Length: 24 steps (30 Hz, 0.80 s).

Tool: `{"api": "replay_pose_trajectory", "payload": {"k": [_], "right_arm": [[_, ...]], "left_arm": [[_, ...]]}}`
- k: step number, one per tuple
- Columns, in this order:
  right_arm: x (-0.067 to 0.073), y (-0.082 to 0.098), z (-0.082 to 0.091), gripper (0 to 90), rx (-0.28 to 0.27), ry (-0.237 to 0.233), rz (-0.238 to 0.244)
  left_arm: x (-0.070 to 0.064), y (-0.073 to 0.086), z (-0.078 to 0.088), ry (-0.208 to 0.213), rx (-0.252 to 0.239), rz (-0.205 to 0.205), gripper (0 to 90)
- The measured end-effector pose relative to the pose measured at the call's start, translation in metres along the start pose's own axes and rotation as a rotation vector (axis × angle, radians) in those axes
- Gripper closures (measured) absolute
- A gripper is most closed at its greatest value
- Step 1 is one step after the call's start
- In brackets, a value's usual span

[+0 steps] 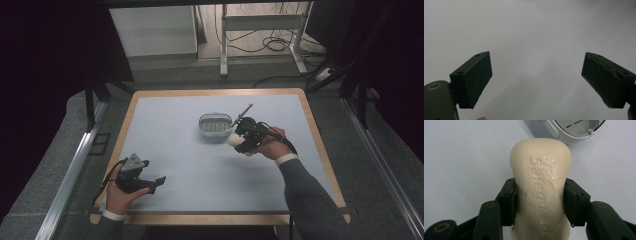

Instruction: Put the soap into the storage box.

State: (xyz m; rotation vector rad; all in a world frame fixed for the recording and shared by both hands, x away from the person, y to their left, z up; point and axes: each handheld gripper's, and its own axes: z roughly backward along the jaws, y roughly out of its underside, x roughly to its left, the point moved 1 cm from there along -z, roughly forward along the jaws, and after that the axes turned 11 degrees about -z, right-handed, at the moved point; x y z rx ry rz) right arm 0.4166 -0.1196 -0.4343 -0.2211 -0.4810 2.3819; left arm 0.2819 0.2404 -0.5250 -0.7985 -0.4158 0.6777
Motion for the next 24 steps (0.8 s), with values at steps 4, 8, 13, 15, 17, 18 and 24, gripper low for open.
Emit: {"api": "replay_pose_trajectory", "payload": {"k": [4,8,13,15,17,18,24], "right_arm": [[-0.002,-0.003,-0.001,49.3,-0.001,0.001,-0.005],[-0.004,-0.007,-0.002,49.4,-0.001,-0.002,-0.008],[-0.007,-0.013,-0.002,49.3,-0.006,0.004,-0.013],[-0.009,-0.016,-0.002,49.3,-0.005,-0.001,-0.014],[-0.012,-0.020,-0.003,49.3,-0.010,0.000,-0.012],[-0.012,-0.021,-0.003,49.3,-0.011,-0.002,-0.015],[-0.016,-0.025,-0.006,49.3,-0.006,-0.017,-0.017]], "left_arm": [[0.000,0.000,0.000,0.003,0.004,-0.004,10.1],[-0.001,-0.001,0.000,0.003,0.003,-0.003,10.1],[-0.001,-0.001,-0.001,0.003,0.002,-0.002,10.1],[-0.001,-0.001,-0.001,0.004,0.003,-0.003,10.1],[-0.001,-0.001,0.000,0.003,0.001,-0.003,10.1],[-0.001,-0.001,0.000,0.003,0.001,-0.004,10.1],[-0.001,-0.001,0.000,0.006,0.002,-0.003,10.1]]}}
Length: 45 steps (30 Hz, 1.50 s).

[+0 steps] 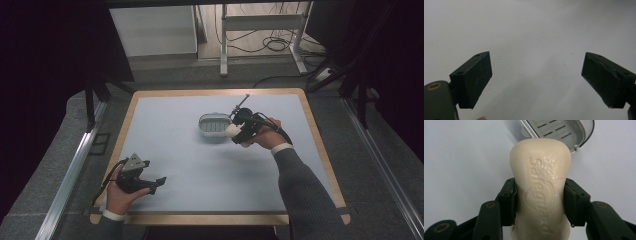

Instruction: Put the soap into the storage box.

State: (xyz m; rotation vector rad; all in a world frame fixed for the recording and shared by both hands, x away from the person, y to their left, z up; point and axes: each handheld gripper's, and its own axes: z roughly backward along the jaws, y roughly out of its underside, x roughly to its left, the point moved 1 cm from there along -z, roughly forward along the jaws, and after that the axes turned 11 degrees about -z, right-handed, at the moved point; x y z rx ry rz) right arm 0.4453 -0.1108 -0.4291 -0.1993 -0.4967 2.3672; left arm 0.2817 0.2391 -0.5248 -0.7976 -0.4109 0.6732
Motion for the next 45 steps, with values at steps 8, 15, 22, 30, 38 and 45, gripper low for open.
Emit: {"api": "replay_pose_trajectory", "payload": {"k": [8,15,22,30,38,45], "right_arm": [[-0.005,-0.007,-0.003,49.3,0.006,0.004,0.001],[-0.006,-0.015,-0.005,49.3,-0.001,-0.002,0.007],[-0.006,-0.025,-0.005,49.3,0.000,0.007,0.020],[-0.009,-0.033,-0.010,49.3,0.014,0.016,0.025],[-0.008,-0.036,-0.016,49.3,0.013,0.029,0.033],[-0.008,-0.040,-0.018,49.3,0.017,0.035,0.047]], "left_arm": [[0.000,0.000,0.000,-0.002,0.000,-0.001,10.0],[0.000,0.000,0.000,-0.003,-0.002,-0.002,10.1],[0.000,0.000,0.000,-0.001,0.000,-0.002,10.1],[0.001,0.000,0.000,-0.001,0.000,-0.005,10.1],[0.001,0.000,0.000,-0.002,0.000,-0.005,10.1],[0.000,0.000,-0.001,-0.002,0.001,-0.006,10.1]]}}
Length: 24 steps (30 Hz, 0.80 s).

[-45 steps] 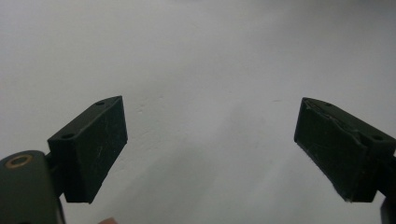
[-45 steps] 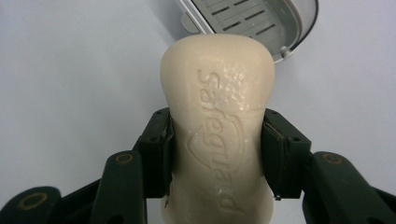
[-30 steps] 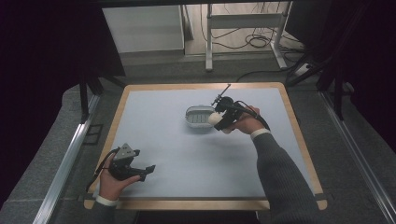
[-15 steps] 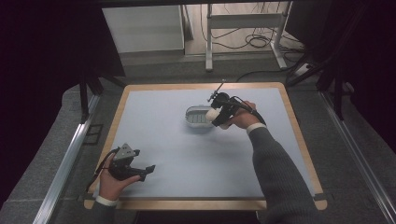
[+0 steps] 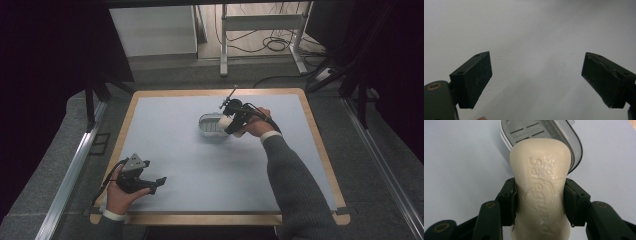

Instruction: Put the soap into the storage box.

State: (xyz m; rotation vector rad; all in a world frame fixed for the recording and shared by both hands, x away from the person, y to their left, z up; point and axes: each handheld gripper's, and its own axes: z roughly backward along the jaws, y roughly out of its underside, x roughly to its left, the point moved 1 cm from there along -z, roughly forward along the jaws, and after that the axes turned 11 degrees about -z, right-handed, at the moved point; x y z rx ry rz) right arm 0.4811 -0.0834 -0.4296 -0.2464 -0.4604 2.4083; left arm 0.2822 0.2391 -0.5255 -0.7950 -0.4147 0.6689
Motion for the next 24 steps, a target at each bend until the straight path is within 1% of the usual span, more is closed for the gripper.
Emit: {"api": "replay_pose_trajectory", "payload": {"k": [3,7,9,12,19,23,24], "right_arm": [[0.000,-0.002,-0.002,49.3,-0.005,-0.002,0.005],[-0.001,-0.004,-0.005,49.3,0.003,0.001,0.012],[-0.002,-0.006,-0.007,49.3,-0.002,-0.004,0.031],[-0.003,-0.009,-0.009,49.3,-0.008,0.008,0.040],[-0.006,-0.019,-0.012,49.3,-0.017,-0.005,0.062],[-0.005,-0.022,-0.017,49.3,-0.006,-0.009,0.077],[-0.005,-0.023,-0.018,49.3,-0.008,-0.012,0.091]], "left_arm": [[0.000,0.000,0.000,0.000,-0.001,0.000,10.1],[0.000,0.000,0.000,0.000,0.003,-0.002,10.1],[0.000,0.000,0.000,0.001,0.003,-0.001,10.1],[0.000,0.000,-0.001,0.002,0.003,-0.001,10.1],[0.000,0.000,-0.001,0.002,0.005,-0.001,10.1],[0.000,0.000,-0.001,0.003,0.004,0.000,10.1],[0.000,0.000,-0.001,0.002,0.004,-0.001,10.1]]}}
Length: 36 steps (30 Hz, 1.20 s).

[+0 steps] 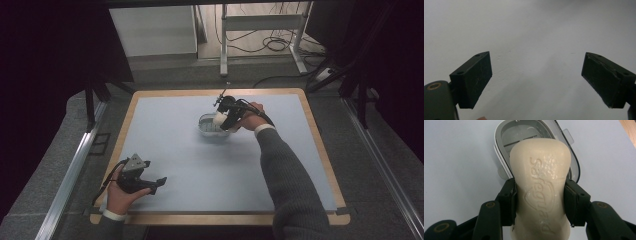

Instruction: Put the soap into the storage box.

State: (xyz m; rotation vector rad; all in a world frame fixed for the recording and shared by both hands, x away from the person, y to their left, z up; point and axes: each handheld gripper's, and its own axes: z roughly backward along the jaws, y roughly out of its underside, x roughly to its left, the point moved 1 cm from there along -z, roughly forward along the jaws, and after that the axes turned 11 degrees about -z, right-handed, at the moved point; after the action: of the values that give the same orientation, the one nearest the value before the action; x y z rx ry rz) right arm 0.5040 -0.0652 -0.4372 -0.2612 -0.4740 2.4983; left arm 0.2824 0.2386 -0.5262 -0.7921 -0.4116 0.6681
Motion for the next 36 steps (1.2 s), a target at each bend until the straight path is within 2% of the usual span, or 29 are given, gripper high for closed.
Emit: {"api": "replay_pose_trajectory", "payload": {"k": [3,7,12,16,21,29,32,34,36], "right_arm": [[0.001,-0.006,-0.002,49.3,-0.001,0.017,0.013],[0.000,-0.013,-0.006,49.3,-0.009,0.008,0.016],[-0.001,-0.022,-0.013,49.3,0.003,-0.006,0.045],[-0.002,-0.027,-0.019,49.3,-0.016,0.005,0.056],[0.002,-0.029,-0.029,49.3,-0.007,-0.001,0.086],[0.001,-0.029,-0.036,49.1,0.008,-0.004,0.113],[0.002,-0.029,-0.038,49.0,0.008,-0.002,0.093],[0.001,-0.029,-0.038,48.9,0.015,0.000,0.106],[0.002,-0.029,-0.040,48.6,0.018,0.001,0.097]], "left_arm": [[0.000,0.000,0.000,-0.001,-0.001,0.002,10.1],[0.000,0.000,0.000,0.002,-0.001,0.000,10.1],[0.001,0.001,0.000,-0.001,-0.006,0.007,10.1],[0.003,0.002,0.000,-0.005,-0.001,0.005,10.2],[0.002,0.002,-0.001,-0.003,0.000,0.005,10.1],[0.003,0.002,0.000,-0.002,-0.002,0.006,10.1],[0.003,0.002,0.000,-0.003,-0.001,0.006,10.1],[0.003,0.002,0.000,-0.003,-0.001,0.006,10.1],[0.003,0.002,0.000,-0.004,-0.001,0.005,10.1]]}}
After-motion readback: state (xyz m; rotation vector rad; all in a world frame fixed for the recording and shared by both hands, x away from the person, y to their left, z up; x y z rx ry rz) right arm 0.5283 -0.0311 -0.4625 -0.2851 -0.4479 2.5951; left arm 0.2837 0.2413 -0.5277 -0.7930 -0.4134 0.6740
